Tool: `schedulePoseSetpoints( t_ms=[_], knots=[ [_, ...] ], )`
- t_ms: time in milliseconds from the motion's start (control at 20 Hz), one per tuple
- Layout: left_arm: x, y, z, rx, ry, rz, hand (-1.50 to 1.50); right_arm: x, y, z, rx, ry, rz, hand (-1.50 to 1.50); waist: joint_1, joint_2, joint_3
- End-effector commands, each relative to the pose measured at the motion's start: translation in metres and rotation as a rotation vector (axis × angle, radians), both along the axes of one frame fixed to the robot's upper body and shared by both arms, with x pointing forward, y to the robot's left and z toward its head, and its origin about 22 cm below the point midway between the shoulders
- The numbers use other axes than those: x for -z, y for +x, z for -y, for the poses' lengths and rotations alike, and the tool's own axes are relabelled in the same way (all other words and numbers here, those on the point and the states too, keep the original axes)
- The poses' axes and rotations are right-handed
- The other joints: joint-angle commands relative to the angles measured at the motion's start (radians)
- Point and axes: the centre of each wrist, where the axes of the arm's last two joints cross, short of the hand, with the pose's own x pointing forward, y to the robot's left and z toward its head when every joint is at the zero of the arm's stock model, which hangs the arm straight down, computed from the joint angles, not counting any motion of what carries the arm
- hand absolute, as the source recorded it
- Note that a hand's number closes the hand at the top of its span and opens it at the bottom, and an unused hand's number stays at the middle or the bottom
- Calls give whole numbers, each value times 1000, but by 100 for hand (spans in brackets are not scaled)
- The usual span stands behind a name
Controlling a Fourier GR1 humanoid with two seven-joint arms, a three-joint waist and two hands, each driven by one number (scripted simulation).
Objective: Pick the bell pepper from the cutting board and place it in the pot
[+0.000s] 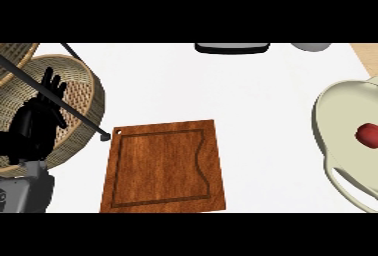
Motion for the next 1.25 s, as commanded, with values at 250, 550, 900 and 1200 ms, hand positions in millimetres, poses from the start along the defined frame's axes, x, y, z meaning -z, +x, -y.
schedulePoseSetpoints(
  t_ms=[250,550,900,1200],
  knots=[
    [-10,11,13,67,2,13,0,9,-51,45,66,71,225,-150,-4,5,2],
    [-4,9,22,48,-14,19,0,0,-117,92,84,72,254,-150,-8,4,2],
    [-5,14,5,57,-12,9,0,17,-163,127,119,106,286,-150,-5,6,2],
    [-2,5,21,60,9,14,0,15,-211,150,137,81,262,-150,-4,5,2]
  ],
)
